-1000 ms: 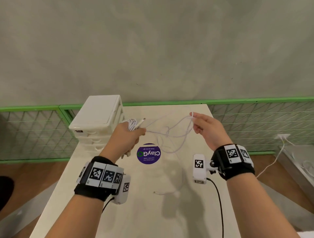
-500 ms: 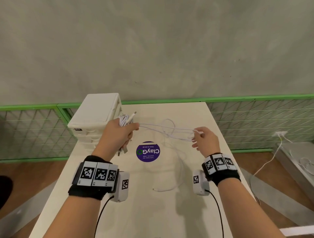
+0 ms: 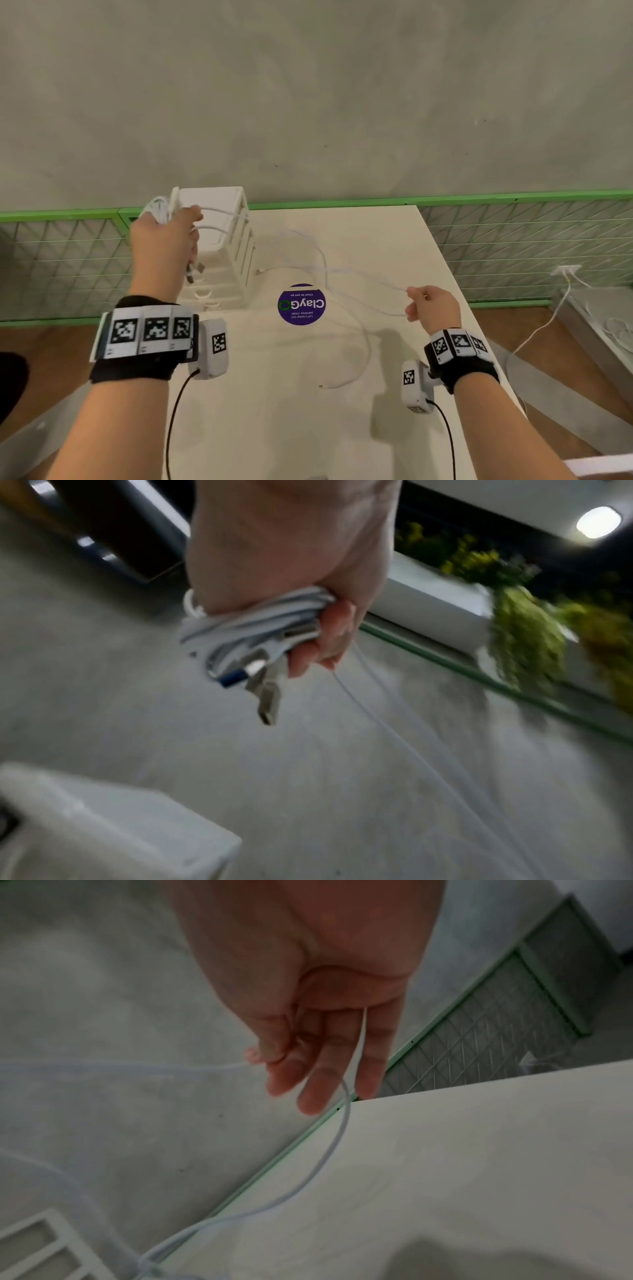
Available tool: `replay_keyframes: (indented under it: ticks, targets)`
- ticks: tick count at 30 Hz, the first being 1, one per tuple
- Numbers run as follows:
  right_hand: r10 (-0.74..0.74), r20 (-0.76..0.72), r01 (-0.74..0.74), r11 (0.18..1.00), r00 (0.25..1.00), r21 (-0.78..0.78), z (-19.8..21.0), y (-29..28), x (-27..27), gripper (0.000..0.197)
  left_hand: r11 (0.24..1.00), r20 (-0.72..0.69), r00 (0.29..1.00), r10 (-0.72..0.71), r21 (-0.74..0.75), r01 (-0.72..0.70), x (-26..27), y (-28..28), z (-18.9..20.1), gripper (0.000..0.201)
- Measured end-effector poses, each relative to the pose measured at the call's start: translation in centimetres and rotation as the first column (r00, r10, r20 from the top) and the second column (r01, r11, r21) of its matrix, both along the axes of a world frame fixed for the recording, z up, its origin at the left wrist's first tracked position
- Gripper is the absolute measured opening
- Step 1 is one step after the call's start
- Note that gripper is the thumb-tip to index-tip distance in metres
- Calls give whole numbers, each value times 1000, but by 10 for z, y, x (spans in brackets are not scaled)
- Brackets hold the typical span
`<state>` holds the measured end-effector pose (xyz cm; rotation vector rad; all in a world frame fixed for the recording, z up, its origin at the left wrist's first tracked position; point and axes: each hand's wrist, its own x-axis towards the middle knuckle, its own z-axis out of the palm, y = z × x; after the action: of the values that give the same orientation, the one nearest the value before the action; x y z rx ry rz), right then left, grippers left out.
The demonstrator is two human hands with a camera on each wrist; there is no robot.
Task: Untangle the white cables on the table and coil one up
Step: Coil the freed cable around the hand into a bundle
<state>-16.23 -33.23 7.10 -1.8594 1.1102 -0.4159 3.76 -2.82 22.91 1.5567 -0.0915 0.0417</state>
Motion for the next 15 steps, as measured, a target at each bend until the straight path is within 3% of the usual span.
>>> replay_keyframes:
  ticks: [4, 6, 7, 9, 11, 12, 13, 15]
  targets:
    - [-45, -79, 53, 994, 996, 101, -5, 8, 13, 24, 969, -7, 992, -129, 209, 128, -10, -16, -7, 20]
    - [-13, -51, 10, 998, 999, -69, 8, 16, 23, 34, 941, -8, 979, -204, 275, 198, -22, -30, -11, 23]
    - [27, 62, -17, 987, 998, -158, 21, 24, 29, 35, 929, -9, 972, -235, 291, 227, -28, -38, -12, 24]
    - [235, 324, -180, 965, 916, -191, 50, 52, 39, 43, 908, -19, 957, -290, 309, 282, -40, -52, -13, 19]
    - [447, 429, -425, 892, 785, -153, 70, 81, 52, 72, 881, -45, 922, -384, 281, 380, -51, -63, -12, 18]
    - [514, 442, -502, 851, 735, -154, 75, 93, 58, 78, 859, -55, 896, -441, 263, 439, -55, -67, -11, 18]
    - [545, 454, -538, 828, 705, -159, 77, 103, 64, 72, 839, -56, 873, -485, 252, 482, -58, -70, -9, 17]
    - [548, 492, -582, 807, 677, -98, 80, 114, 69, 40, 820, -41, 855, -517, 265, 508, -62, -71, -5, 16]
